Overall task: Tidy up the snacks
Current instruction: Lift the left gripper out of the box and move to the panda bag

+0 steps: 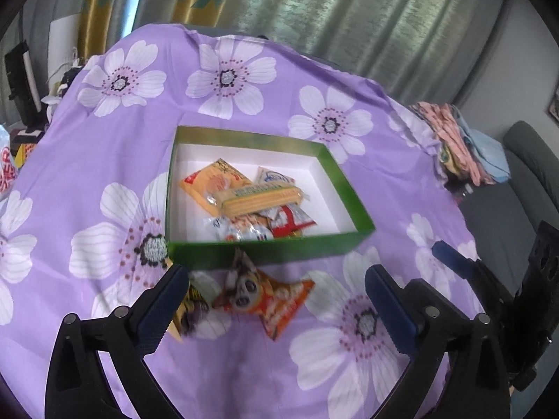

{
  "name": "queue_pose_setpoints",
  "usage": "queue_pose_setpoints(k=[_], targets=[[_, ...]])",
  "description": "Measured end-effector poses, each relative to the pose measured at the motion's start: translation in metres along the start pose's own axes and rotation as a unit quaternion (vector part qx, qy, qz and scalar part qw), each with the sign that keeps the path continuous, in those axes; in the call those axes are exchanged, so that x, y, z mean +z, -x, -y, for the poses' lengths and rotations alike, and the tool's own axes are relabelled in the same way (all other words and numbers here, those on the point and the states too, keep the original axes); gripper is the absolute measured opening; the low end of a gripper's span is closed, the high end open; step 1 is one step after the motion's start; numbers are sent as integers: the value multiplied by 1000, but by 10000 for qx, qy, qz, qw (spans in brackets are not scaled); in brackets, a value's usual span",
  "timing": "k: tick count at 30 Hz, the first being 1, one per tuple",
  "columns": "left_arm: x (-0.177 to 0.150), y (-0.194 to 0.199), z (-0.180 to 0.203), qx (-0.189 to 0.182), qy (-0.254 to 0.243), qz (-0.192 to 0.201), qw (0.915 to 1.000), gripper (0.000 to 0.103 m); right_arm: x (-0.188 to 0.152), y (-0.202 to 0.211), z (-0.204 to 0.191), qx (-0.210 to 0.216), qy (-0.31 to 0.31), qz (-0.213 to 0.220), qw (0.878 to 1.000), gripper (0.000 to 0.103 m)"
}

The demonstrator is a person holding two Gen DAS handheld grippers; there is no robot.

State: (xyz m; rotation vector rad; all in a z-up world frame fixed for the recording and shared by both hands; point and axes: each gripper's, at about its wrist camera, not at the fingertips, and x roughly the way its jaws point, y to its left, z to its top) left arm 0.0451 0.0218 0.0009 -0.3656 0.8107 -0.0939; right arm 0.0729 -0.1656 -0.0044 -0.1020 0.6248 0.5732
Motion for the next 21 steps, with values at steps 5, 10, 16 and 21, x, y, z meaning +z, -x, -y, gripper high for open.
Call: queue_pose_setpoints(k=[5,10,16,21], targets=[[-14,18,5,-118,14,57,9999,101,-10,21,-9,-9,-22,34,10000,99],[-25,33,10,-162,1,114,9998,101,-17,38,-17,-2,4,96,10000,100],[-33,44,8,-169,59,144,9997,101,-22,52,-23,-25,35,128,9999,100],[-42,55,-5,-94,163,158,9997,101,-29,60,-24,-20,-13,128,9999,100]])
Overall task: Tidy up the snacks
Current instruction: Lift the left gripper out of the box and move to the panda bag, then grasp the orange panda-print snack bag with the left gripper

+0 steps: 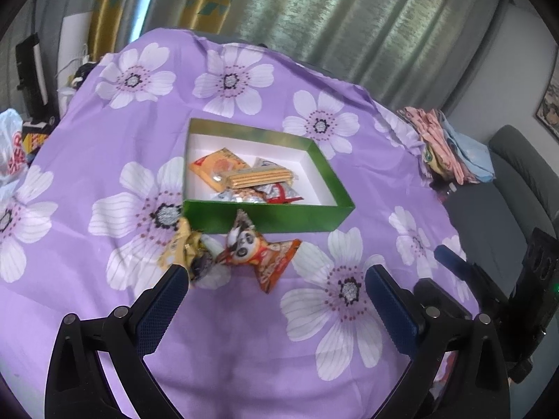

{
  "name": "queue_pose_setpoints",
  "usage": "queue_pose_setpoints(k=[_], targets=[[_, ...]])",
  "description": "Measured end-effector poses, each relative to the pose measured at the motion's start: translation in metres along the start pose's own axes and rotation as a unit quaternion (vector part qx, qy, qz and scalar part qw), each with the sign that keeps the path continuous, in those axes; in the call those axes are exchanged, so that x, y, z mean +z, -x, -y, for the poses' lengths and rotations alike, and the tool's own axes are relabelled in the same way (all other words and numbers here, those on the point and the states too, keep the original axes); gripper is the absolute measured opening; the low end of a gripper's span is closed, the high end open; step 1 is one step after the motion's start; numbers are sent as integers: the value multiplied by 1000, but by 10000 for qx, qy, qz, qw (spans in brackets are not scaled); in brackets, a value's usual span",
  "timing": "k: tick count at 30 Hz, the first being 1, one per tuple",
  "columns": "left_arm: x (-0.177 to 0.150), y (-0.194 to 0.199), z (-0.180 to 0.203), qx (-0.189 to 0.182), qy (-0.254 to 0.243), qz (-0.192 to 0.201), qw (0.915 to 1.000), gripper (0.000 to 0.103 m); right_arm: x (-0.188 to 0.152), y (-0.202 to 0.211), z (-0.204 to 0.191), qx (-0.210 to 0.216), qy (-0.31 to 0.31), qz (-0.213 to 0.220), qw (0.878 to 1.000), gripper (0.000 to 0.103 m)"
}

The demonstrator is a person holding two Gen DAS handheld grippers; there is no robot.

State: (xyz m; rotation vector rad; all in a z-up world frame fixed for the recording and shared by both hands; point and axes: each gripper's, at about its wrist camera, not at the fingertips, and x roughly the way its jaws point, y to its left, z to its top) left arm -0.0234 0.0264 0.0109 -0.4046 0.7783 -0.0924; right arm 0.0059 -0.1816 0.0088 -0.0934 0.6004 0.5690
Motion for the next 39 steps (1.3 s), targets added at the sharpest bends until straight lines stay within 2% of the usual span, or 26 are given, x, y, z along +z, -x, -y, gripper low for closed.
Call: queue_pose_setpoints(k=[7,13,18,23,26,31,35,39], targets=[[-14,11,-42,277,443,40,9986,101,-16,-4,5,72,-167,-191,9997,101],[-34,0,-66,362,649,-183,9971,101,-36,-22,-1,316,-264,-520,9978,101],[-45,-12,-75,354,704,-410,9960,101,-48,-41,-16,564,-161,-803,9950,101],[-49,-21,-74,233,666,-496,9963,101,-57,-56,-25,634,-67,-1030,9926,100],[-48,-24,-69,1,540,-464,9975,101,-59,-62,-24,624,-63,-1079,9922,100],[-36,-33,-44,-307,12,-286,9991,101,-61,-72,-15,616,-231,-1121,9915,100],[-22,-52,-25,-434,-445,-184,9979,101,-63,-86,-10,718,-434,-1223,9889,100],[-9,-79,-15,-448,-659,-306,9963,101,-61,-98,-7,788,-563,-1199,9880,100]])
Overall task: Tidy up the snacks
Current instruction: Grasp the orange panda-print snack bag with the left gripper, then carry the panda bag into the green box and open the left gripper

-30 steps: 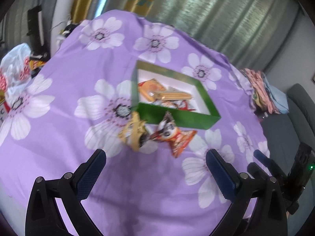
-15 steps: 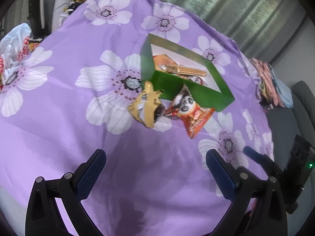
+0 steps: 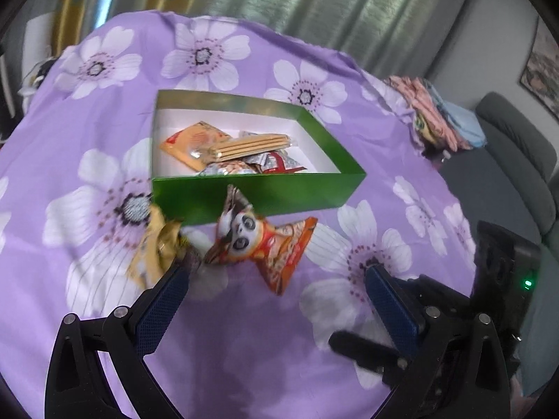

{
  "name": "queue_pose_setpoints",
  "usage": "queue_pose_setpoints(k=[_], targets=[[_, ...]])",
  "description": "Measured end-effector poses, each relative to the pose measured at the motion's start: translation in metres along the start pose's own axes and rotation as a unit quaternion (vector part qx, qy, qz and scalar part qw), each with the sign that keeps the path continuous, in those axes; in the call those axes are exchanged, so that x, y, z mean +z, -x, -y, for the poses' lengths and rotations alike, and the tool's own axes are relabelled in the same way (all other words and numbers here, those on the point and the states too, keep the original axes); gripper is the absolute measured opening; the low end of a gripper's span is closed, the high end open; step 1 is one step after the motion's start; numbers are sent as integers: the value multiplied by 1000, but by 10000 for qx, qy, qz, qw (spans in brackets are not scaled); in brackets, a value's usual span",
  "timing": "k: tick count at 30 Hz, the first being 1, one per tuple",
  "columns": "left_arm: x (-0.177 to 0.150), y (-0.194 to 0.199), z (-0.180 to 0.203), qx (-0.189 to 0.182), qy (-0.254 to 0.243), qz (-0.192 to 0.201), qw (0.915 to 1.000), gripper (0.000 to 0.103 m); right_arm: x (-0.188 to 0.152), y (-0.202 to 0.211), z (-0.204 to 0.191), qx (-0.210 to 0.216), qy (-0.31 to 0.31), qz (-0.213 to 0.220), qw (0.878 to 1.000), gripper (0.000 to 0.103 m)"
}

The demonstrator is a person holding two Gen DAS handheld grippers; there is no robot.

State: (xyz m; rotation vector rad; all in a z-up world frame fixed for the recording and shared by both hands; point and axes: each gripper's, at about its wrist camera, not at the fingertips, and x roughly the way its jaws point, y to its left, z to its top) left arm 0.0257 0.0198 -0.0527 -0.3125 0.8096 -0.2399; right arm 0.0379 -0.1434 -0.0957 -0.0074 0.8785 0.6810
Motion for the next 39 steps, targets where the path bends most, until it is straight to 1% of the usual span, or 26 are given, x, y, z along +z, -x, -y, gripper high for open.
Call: queue_pose_setpoints(k=[5,10,14,16,19,21,22,24,25,26,27,28,30,32,33,39], targets=[[18,-26,-1,-79,-82,-136,9998,101,10,-13,8,115,-178,25,9998,98],[25,-44,-3,-182,-99,-358,9991,101,18,-29,15,340,-374,72,9987,96],[28,-56,-11,-371,94,-532,9978,101,24,-47,21,458,-480,-74,9978,86],[28,-61,-14,-423,181,-605,9971,101,27,-55,22,536,-528,-115,9971,84],[30,-65,-17,-517,290,-630,9963,100,32,-64,21,587,-506,-167,9969,76],[31,-65,-17,-571,280,-630,9960,96,34,-68,21,662,-501,-225,9963,66],[32,-65,-16,-592,260,-646,9958,95,34,-70,21,684,-494,-249,9961,65],[32,-67,-14,-533,185,-705,9959,85,34,-72,20,756,-476,-270,9956,60],[31,-68,-12,-449,113,-732,9962,82,33,-73,19,792,-455,-287,9954,58],[31,-69,-10,-381,66,-751,9964,79,33,-73,19,831,-434,-306,9951,52],[31,-69,-9,-344,25,-752,9966,78,33,-74,17,903,-405,-331,9945,49],[31,-69,-9,-332,12,-741,9967,76,33,-75,16,884,-382,-342,9948,49],[31,-68,-11,-304,29,-709,9970,66,33,-74,17,881,-368,-347,9948,47],[32,-65,-12,-340,73,-672,9971,60,33,-73,20,865,-377,-353,9949,41],[32,-64,-12,-340,72,-660,9972,60,33,-73,21,875,-390,-349,9948,38],[32,-55,-1,-248,-122,-519,9983,60,32,-64,19,953,-340,-249,9946,34]])
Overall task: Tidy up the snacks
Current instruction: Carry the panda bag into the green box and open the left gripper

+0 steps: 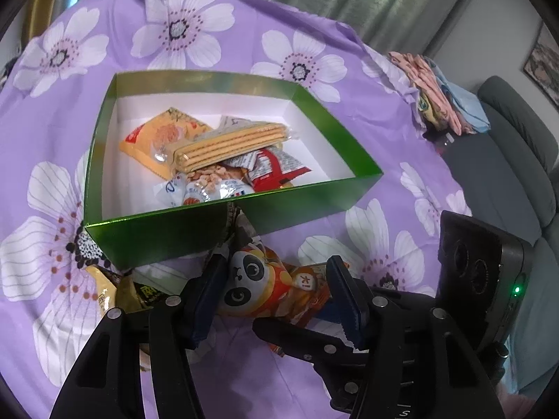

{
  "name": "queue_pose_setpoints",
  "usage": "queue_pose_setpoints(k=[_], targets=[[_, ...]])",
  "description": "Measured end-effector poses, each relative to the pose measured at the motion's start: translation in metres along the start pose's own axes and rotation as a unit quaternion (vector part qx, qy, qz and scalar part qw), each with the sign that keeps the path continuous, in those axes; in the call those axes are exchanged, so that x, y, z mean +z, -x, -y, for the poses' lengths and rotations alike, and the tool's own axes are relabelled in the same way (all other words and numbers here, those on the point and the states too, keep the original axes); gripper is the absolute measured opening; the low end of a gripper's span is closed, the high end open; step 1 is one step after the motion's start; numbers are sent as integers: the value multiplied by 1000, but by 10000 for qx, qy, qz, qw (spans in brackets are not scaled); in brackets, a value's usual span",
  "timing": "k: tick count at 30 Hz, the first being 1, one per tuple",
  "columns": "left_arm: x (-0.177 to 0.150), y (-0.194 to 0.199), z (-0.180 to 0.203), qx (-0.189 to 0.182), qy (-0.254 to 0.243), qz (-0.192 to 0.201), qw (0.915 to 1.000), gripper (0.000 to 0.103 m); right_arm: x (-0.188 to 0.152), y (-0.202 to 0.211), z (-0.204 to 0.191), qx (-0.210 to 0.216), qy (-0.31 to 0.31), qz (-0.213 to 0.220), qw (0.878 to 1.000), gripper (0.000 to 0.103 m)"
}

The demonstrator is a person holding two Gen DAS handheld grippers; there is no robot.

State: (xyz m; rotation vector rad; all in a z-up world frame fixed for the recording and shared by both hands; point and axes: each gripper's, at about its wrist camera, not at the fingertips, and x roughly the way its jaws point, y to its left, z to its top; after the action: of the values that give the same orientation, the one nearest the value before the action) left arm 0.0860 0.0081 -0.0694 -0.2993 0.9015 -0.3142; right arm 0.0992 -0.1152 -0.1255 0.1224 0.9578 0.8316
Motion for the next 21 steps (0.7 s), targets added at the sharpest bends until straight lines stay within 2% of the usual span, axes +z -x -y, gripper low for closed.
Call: queue_pose_setpoints(k=[21], targets=[[-11,53,61,29,-566,462,9973,60,-12,75,-28,-84,339,614,9975,34]])
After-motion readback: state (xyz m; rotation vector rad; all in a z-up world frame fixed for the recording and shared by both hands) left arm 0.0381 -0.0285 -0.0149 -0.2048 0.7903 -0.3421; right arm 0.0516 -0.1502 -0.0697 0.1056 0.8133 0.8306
